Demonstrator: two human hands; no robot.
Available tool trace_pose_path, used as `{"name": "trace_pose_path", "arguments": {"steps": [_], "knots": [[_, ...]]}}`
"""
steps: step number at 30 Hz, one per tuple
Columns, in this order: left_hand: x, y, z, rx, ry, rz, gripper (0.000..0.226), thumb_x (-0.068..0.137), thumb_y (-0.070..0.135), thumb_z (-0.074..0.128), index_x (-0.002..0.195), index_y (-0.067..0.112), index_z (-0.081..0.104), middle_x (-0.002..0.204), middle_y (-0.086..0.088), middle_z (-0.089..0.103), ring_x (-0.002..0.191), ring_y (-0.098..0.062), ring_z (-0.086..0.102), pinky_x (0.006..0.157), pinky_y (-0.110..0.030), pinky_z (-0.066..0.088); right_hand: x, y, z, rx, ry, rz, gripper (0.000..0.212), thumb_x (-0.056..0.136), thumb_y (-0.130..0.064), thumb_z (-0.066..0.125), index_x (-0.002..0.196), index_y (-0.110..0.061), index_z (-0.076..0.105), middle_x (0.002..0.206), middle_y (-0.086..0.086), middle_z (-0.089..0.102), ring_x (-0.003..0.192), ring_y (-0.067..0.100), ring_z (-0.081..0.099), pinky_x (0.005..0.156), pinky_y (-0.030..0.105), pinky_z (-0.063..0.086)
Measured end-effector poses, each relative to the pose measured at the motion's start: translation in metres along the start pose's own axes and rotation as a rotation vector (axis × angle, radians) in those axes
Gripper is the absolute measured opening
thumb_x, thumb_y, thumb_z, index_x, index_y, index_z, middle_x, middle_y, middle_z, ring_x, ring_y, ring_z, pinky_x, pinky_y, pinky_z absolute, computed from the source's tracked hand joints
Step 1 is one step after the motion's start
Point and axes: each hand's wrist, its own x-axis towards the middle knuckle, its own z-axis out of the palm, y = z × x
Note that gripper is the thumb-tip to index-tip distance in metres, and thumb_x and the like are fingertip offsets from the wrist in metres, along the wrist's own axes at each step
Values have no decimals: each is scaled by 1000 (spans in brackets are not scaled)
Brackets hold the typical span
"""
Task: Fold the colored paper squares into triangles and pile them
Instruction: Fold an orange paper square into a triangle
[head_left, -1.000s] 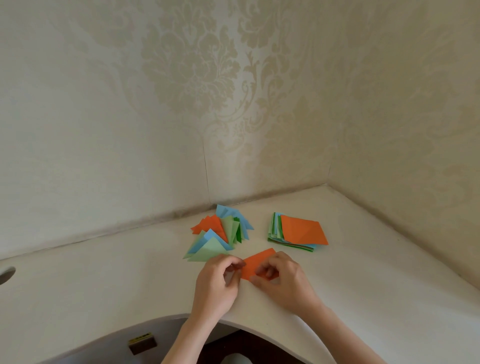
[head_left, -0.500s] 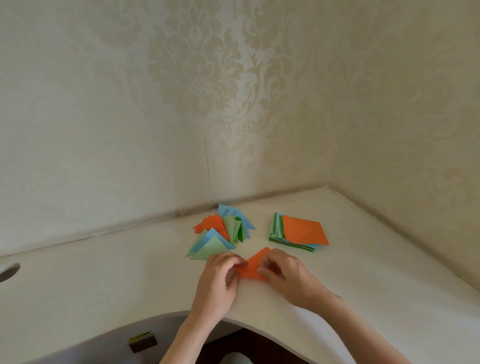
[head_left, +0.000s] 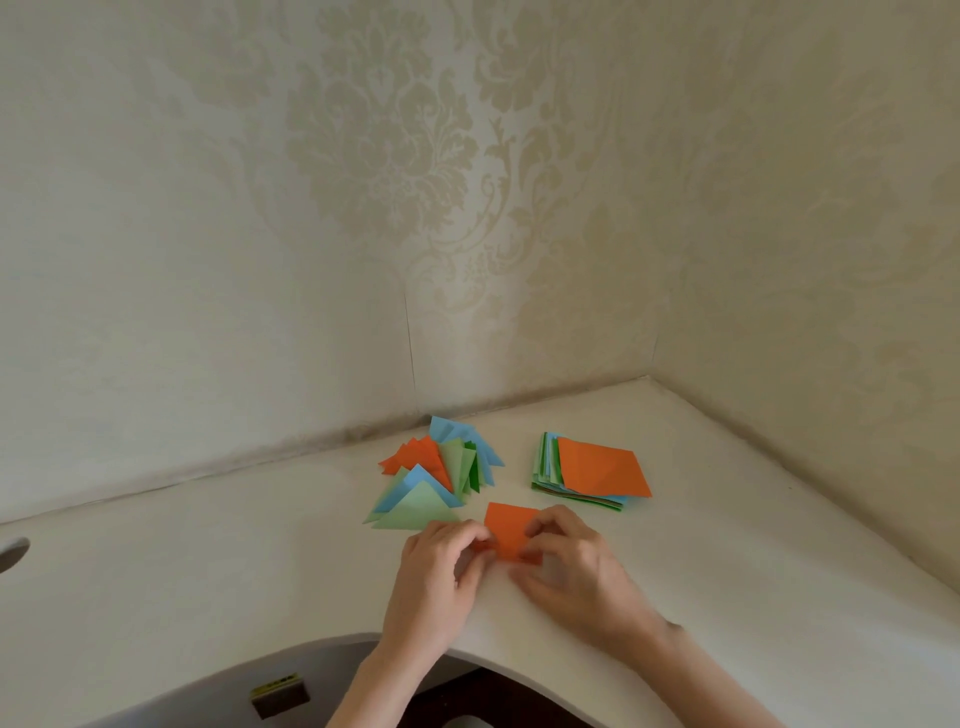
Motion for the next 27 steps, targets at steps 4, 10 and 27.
{"name": "trace_pose_path", "arguments": {"steps": [4,10,27], "knots": [[5,4,2,-32,29,-85,20,84,31,70,99,37,59,85,25,55,88,2,55,83,-32,48,7,2,11,-21,80,42,14,78,-25,75,74,-14,67,89,-6,54,73,4,53,68,9,42],[8,8,9,71,55,-126,25,84,37,69,106,34,58,84,29,49,87,-1,52,81,-28,45,18,4,15,-152,28,68,22,87,-31,65,76,-13,57,85,-6,47,63,9,45,62,21,38],[17,7,9,-68,54,-302,27,78,15,71,85,38,60,87,22,61,90,-1,55,82,-27,48,16,7,1,127,-70,211,31,80,-5,72,103,-23,62,93,-1,56,86,5,53,76,9,41]]}}
